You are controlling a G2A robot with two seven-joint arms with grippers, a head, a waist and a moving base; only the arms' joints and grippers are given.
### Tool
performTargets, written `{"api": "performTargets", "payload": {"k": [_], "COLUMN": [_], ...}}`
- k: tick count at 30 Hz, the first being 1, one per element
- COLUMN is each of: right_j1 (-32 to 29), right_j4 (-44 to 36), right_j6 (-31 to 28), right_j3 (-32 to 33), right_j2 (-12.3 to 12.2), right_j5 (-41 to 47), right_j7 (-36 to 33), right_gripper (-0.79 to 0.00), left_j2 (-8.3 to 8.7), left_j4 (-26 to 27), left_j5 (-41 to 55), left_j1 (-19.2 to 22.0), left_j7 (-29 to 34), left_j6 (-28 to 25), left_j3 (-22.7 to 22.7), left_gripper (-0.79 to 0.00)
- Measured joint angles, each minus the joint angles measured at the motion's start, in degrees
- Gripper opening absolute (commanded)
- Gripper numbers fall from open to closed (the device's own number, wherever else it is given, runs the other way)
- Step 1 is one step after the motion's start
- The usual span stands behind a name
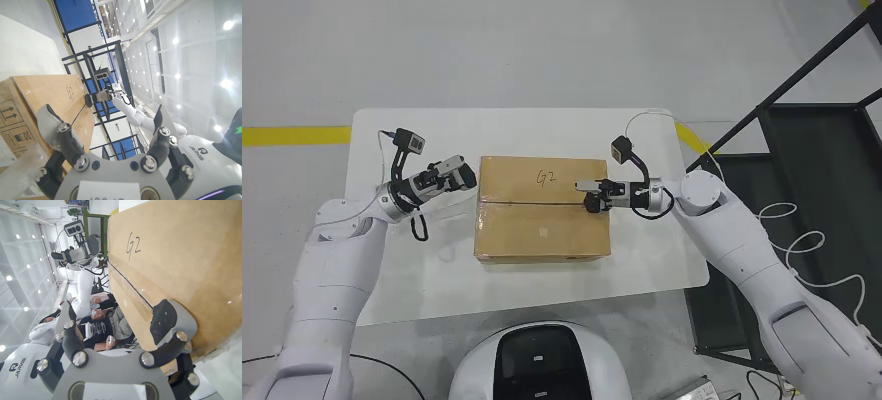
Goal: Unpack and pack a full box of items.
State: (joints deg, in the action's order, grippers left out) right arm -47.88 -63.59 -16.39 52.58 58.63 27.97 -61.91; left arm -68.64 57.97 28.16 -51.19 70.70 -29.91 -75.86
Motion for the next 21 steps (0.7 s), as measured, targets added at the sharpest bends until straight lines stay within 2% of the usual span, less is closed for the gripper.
{"api": "performTargets", "payload": {"k": [6,9,13,21], "right_j1": [0.00,0.00,0.00,0.00], "right_j4": [0.00,0.00,0.00,0.00], "right_j6": [0.00,0.00,0.00,0.00], "right_j3": [0.00,0.00,0.00,0.00], "right_j2": [0.00,0.00,0.00,0.00], "right_j5": [0.00,0.00,0.00,0.00], "right_j7": [0.00,0.00,0.00,0.00], "right_gripper": [0.000,0.000,0.000,0.000], "left_j2": [0.00,0.06,0.43,1.38], "left_j4": [0.41,3.44,7.30,15.88], "left_j5": [-0.17,-0.97,-0.51,-0.30], "left_j1": [-0.16,-2.02,-6.30,-17.79], "left_j7": [-0.39,-5.42,-11.40,-21.15], "left_j6": [0.11,1.52,2.67,4.65], "left_j3": [-0.03,-0.36,-2.11,-6.93], "left_gripper": [0.000,0.000,0.000,0.000]}}
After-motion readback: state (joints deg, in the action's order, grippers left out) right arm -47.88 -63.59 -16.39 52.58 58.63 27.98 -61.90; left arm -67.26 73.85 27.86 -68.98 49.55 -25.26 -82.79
